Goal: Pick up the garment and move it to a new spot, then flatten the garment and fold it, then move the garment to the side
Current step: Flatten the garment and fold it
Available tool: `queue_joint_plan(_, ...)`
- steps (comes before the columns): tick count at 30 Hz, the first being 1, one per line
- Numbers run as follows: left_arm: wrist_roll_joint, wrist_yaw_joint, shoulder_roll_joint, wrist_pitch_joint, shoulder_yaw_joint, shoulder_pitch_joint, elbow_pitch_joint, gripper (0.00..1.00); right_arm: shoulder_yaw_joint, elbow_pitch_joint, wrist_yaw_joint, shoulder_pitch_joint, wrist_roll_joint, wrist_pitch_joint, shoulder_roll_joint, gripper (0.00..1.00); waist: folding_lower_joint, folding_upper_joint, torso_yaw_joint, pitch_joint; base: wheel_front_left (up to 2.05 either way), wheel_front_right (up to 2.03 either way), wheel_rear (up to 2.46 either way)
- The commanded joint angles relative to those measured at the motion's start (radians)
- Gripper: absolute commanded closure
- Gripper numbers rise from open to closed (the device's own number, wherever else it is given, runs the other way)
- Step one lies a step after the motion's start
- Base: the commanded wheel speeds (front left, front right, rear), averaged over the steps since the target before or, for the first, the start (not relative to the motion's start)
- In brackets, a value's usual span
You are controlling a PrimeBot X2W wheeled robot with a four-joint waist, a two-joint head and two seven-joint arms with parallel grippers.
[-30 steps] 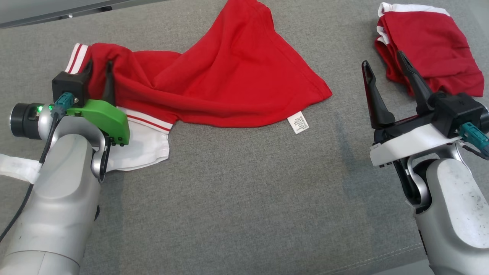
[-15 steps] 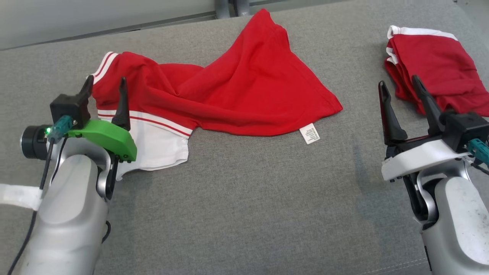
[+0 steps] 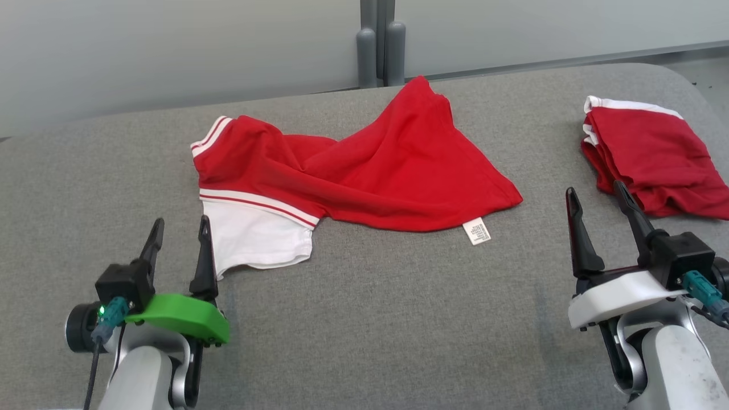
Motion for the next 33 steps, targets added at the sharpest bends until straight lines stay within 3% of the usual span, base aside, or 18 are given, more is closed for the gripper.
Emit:
queue_joint_plan(1, -0.005, 0.01, -0.007, 0.0, 0.006, 0.052, -0.034, 0.0, -0.004, -0.011, -0.001, 0.029, -0.013, -0.005, 0.005, 0.0, 0.0, 0.0054, 0.022, -0.051, 0.0, 0.0, 0.0)
queue_joint_plan(15, -0.02, 0.072, -0.023, 0.01, 0.015, 0.336, -0.271, 0.0, -0.002, -0.06, -0.001, 0.144, -0.022, -0.004, 0.032, 0.0, 0.0, 0.0054, 0.031, -0.12, 0.0, 0.0, 0.0)
queue_joint_plan(33, -0.018, 0.101, -0.012, 0.027, 0.001, 0.377, -0.347, 0.0, 0.034, -0.019, -0.001, 0.166, 0.041, 0.0, 0.033, 0.0, 0.0, 0.0054, 0.029, -0.125, 0.0, 0.0, 0.0)
